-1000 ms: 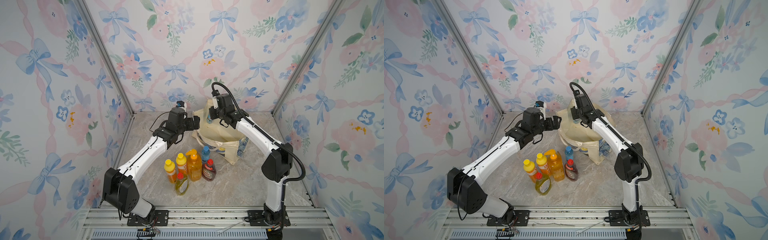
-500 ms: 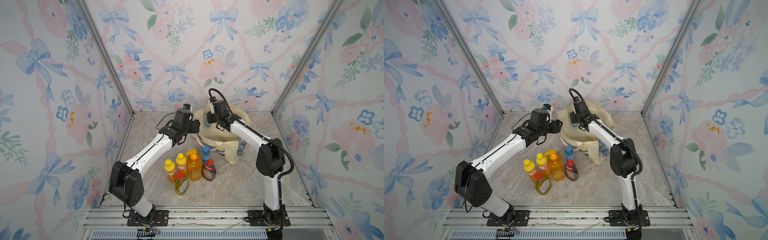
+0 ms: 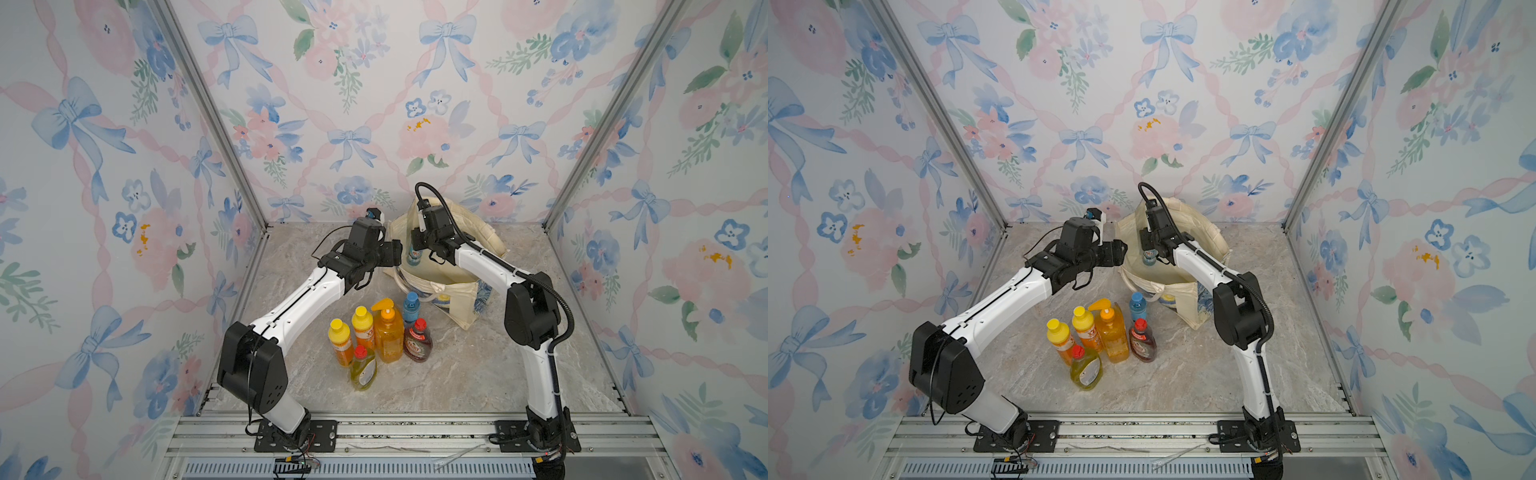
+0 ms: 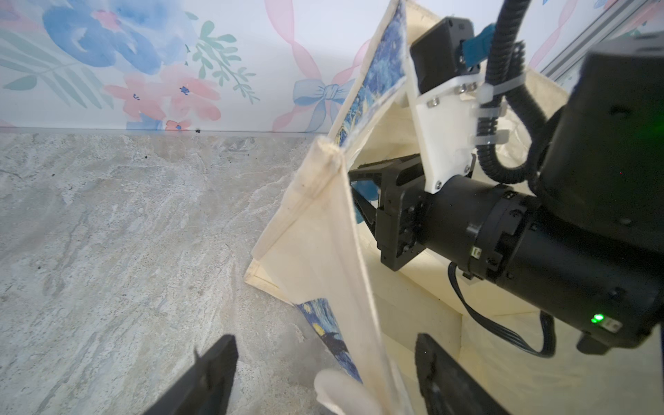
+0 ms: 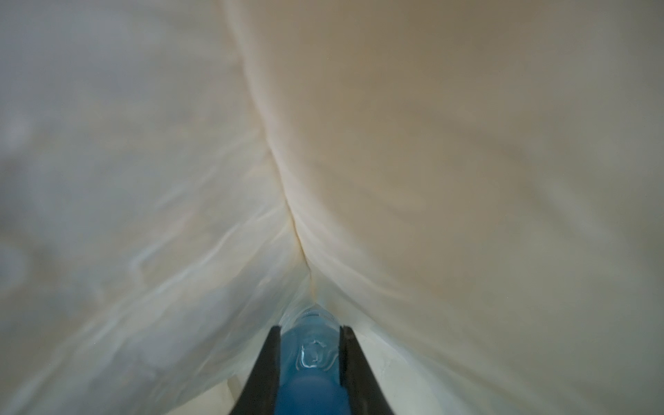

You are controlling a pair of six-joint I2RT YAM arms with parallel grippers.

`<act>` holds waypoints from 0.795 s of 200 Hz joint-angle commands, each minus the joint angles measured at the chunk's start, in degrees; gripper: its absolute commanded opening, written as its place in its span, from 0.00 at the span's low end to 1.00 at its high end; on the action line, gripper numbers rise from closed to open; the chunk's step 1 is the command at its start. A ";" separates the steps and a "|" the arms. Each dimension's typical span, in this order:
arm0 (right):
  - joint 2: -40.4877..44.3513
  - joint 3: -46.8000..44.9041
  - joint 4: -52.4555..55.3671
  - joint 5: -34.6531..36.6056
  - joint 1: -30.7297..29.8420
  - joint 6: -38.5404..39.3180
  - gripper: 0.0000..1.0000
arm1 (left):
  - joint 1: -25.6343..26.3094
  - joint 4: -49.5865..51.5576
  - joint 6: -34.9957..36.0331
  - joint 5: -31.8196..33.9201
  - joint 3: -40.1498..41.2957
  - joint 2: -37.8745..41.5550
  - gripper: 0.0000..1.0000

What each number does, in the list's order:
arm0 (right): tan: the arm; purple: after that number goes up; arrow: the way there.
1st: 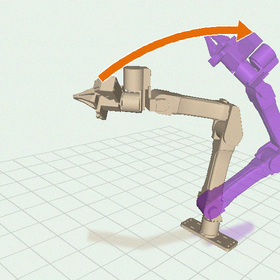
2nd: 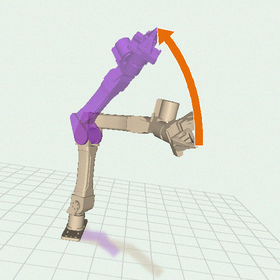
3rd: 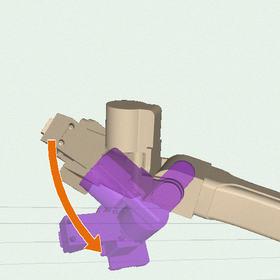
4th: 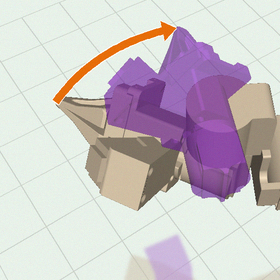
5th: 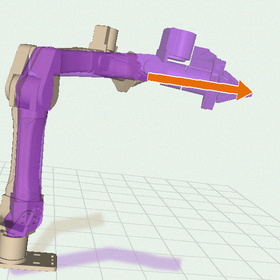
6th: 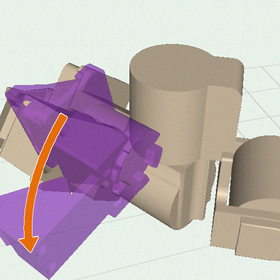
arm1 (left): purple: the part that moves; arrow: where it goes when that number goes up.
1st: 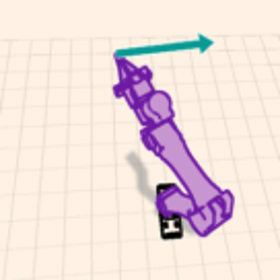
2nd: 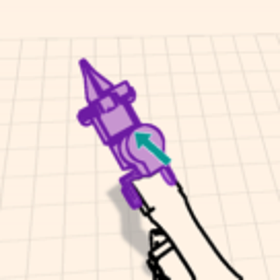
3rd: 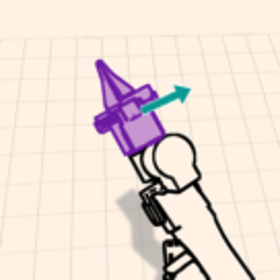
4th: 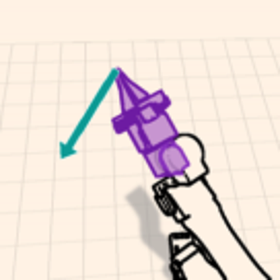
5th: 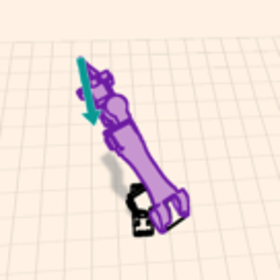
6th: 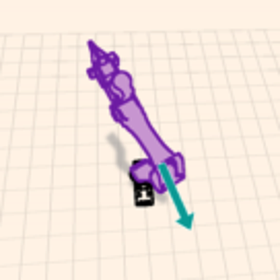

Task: Pack dish soap into the shopping bag
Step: Place the bottle of dish soap in the shopping bag.

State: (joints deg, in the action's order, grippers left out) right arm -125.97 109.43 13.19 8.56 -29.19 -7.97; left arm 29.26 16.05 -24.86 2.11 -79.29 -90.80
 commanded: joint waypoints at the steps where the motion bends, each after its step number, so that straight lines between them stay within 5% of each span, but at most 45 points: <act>1: -2.25 1.18 0.46 -0.73 0.78 -0.83 0.10 | 0.24 0.42 -0.01 0.65 0.71 1.41 0.84; 58: -0.99 3.84 3.89 -2.32 0.58 -0.13 0.40 | 0.28 0.47 -0.01 1.70 1.23 2.47 0.88; 159: 4.76 4.22 6.49 -1.30 -0.08 0.27 0.69 | 0.34 0.47 0.03 2.41 1.94 1.98 0.89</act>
State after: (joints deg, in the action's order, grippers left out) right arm -125.86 112.60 18.68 6.83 -29.23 -7.62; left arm 29.26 16.05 -24.88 3.62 -78.41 -89.80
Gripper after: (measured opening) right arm 0.666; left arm 0.890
